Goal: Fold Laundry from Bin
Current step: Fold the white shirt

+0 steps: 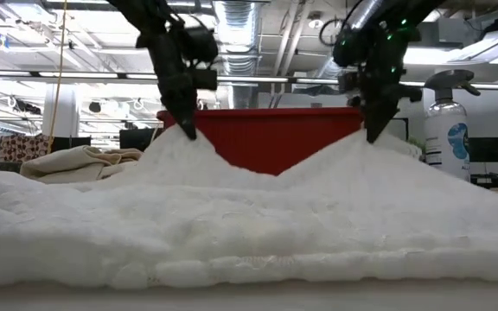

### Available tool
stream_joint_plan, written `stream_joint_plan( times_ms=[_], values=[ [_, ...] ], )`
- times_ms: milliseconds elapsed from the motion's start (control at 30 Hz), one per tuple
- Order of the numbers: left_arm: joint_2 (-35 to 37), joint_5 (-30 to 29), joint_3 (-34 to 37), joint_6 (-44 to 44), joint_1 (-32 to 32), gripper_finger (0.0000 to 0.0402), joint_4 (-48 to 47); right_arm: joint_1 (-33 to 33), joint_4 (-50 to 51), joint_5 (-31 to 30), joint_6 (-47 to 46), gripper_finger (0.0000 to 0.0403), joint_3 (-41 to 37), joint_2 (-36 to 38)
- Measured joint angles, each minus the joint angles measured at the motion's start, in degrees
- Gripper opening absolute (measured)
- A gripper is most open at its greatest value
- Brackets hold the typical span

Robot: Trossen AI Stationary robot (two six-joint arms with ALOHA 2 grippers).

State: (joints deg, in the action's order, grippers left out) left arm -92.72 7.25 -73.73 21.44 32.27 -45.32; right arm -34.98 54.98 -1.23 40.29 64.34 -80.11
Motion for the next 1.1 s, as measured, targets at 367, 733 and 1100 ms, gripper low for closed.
stream_joint_plan(
  times_ms=[367,733,1100],
  values=[
    [2.5,-0.4,2.8,-3.4,-3.7,0.0000,-0.6,1.9,-0.1,-2.5,-7.2,0.0022,-9.6,5.5],
    [11.1,-6.4,11.4,-10.1,-8.7,0.0000,-0.6,6.8,-0.3,-3.2,-13.9,0.0022,-12.5,10.8],
    [17.2,-9.3,15.2,-19.3,-16.8,0.0000,0.0,19.6,2.4,-4.8,-26.7,0.0022,-12.5,12.1]
  ],
)
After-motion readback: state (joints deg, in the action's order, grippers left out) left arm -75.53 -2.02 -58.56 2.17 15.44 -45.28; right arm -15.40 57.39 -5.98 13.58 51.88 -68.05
